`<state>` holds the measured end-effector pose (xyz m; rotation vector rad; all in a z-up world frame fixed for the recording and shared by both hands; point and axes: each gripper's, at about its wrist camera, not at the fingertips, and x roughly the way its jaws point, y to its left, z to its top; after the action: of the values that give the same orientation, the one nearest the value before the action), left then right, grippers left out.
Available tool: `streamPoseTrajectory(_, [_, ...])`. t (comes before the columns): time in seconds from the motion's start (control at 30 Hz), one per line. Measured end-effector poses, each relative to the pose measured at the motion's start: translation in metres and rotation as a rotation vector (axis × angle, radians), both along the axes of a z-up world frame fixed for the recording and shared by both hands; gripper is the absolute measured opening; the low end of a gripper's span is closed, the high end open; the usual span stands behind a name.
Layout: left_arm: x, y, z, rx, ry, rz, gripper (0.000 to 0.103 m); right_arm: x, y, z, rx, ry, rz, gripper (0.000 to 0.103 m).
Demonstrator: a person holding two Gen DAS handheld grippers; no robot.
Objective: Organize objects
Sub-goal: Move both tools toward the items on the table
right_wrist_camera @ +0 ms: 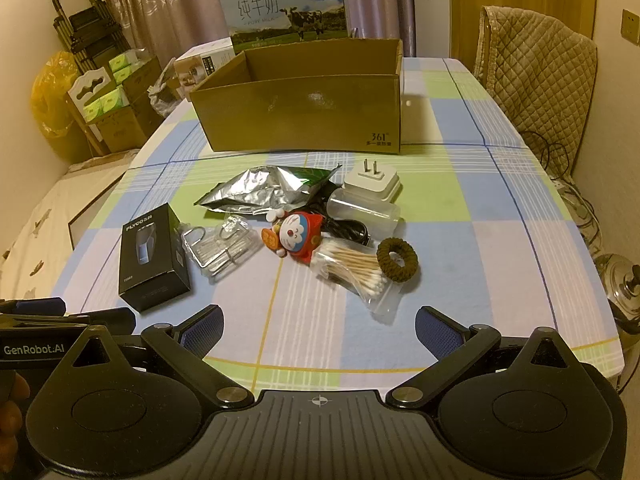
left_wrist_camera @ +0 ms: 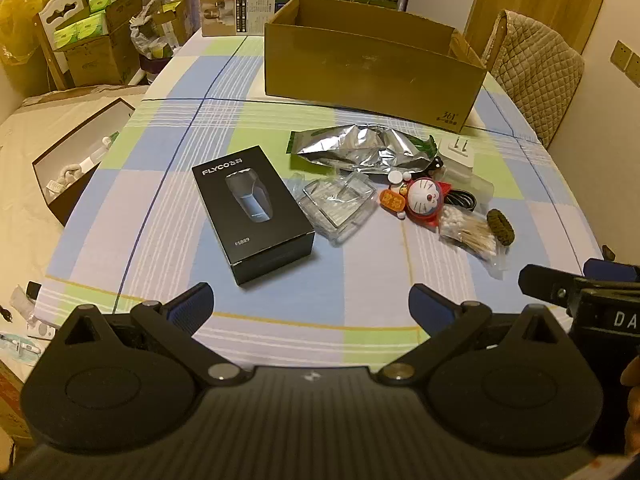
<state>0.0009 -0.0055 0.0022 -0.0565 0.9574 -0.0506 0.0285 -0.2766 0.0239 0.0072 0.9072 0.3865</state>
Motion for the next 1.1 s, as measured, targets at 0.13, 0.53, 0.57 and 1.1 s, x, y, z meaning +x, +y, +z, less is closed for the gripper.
streamPoseTrajectory(0.13, [-0.0005,-0.0009,0.0009,0.001,-0.001,0.001,0.102,0.0004,0.0000,-0.0004,0.001,0.000,-0.001,0.100])
streamPoseTrajectory(0.53, [-0.0001,-0.0014,0.0013,0.001,-0.001,0.005,0.102,0.0008,-0.0010,0.0003,0.001,-0.002,-0.001,0.100])
streamPoseTrajectory(0.57, [0.0000,-0.0012,0.0013,0.000,0.000,0.006,0.102,0.0009,-0.0011,0.0003,0.001,-0.003,-0.001,0.100])
streamPoseTrajectory(1.1, [0.0016,-0.0031,0.0027,-0.001,0.003,0.005,0.102,0.0021,-0.0019,-0.0009,0.003,-0.005,-0.001,0.100])
